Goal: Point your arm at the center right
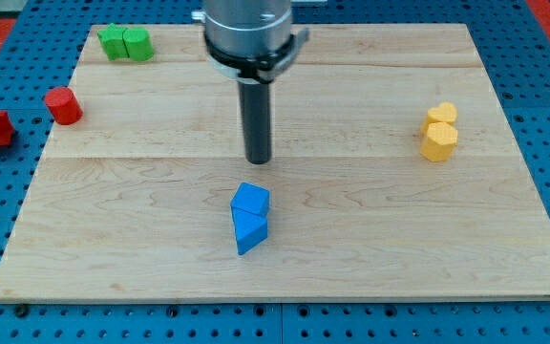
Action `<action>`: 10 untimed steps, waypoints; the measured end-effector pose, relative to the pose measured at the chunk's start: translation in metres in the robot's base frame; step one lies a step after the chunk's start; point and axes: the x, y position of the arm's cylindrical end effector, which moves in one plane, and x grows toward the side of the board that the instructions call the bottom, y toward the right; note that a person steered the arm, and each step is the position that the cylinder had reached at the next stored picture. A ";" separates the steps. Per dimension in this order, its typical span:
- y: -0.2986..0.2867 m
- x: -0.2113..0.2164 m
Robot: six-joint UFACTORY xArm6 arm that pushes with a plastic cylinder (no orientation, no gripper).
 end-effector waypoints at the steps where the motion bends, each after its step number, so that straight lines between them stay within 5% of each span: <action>1: 0.006 0.018; 5: -0.013 0.043; 7: 0.053 0.028; 10: 0.070 0.022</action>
